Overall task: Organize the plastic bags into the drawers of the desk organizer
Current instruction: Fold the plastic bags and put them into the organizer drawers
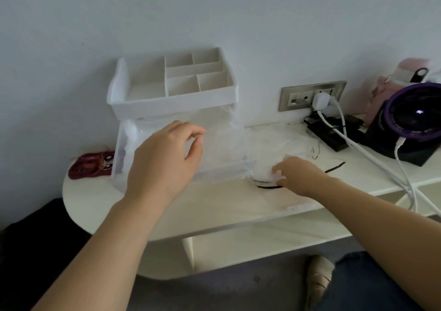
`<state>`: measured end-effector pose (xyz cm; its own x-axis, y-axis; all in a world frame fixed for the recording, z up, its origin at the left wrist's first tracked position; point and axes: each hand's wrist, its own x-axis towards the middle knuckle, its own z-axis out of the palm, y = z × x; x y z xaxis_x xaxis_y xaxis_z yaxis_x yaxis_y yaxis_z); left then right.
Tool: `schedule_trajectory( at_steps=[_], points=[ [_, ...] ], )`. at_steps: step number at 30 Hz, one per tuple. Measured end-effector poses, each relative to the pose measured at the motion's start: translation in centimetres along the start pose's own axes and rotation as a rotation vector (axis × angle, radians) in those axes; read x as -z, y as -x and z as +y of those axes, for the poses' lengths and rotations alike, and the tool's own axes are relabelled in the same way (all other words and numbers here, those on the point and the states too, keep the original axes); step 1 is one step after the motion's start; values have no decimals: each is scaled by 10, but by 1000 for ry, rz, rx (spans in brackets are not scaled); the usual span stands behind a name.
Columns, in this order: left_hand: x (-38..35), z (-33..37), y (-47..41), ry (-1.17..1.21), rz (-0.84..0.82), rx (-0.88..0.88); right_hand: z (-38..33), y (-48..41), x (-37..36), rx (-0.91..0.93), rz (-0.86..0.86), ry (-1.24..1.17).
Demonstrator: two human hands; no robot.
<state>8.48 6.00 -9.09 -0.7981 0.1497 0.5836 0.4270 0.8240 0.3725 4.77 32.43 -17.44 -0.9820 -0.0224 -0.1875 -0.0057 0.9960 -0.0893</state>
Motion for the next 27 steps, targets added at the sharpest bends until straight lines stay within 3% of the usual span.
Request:
schedule_trajectory(
  at_steps=[6, 12, 27],
  points=[
    [0, -2, 0, 8, -1, 4, -9, 7, 5, -31, 56, 55],
    [1, -4, 1, 10, -18, -9, -7, 12, 11, 5, 104, -109],
    [-1, -4, 0, 8, -22, -8, 6, 35, 35, 65, -88, -435]
  ],
)
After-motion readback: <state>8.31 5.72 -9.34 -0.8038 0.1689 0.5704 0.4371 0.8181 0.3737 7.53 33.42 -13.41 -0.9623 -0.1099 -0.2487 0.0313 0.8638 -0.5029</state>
